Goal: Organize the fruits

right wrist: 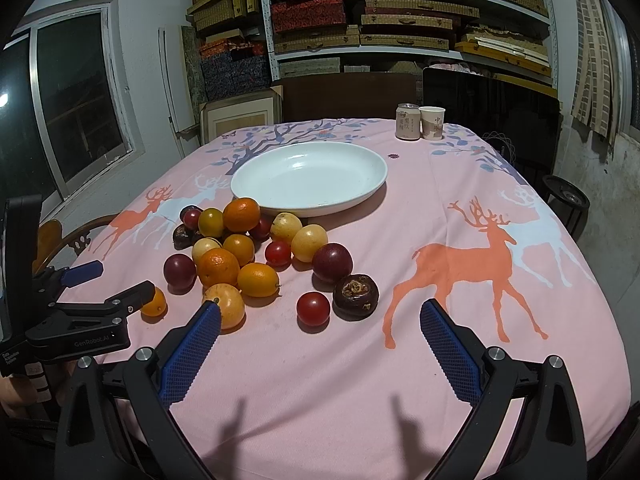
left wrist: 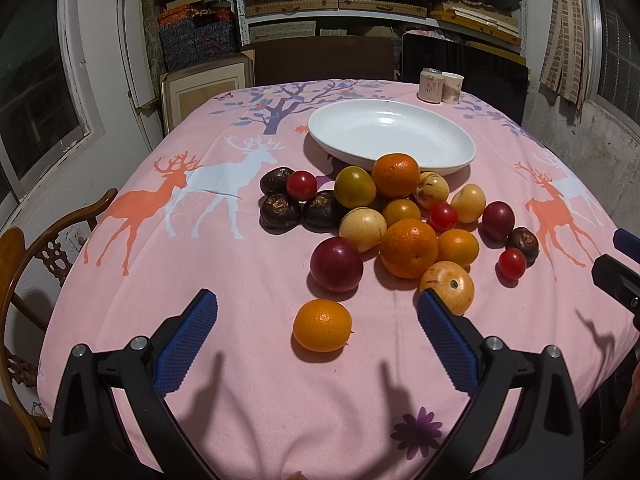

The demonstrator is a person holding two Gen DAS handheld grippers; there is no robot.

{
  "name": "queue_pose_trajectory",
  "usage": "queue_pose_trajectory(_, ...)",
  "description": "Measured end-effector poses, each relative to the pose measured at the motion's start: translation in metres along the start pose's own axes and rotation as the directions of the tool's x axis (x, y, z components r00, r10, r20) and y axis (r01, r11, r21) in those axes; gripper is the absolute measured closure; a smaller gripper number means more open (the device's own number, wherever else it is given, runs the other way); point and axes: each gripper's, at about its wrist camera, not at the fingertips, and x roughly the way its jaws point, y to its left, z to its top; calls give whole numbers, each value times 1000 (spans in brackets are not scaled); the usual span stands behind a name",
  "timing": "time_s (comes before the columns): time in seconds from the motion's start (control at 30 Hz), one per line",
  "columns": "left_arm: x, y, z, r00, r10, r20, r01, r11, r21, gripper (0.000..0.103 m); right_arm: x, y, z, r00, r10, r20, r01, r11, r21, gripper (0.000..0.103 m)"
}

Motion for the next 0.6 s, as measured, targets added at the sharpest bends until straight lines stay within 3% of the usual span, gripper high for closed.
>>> queue_pose_trajectory(0.27, 1, 0, -3, 1000, 3, -4, -3, 1000, 9, 5, 0, 0, 0, 1000, 1, 0, -1, 1000, 0, 3)
queue_pose_trajectory(0.43, 10, -2, -30, 998, 19, -56, -13, 994, 111, 5, 1, -4, 0, 1000, -4, -3, 4, 1000, 12, 3)
queue_pose_trajectory(0.5, 18, 2, -52, 996, 11, -85, -2, 994, 113, 5, 2, -8, -1, 1000, 1, -9, -1, 1000, 24, 3)
queue_pose_trajectory(0.6, 26, 9, -59, 993, -11, -116, 21, 996, 89, 5, 7, -7, -3, 1000, 14, -24, -13, 999, 36, 3)
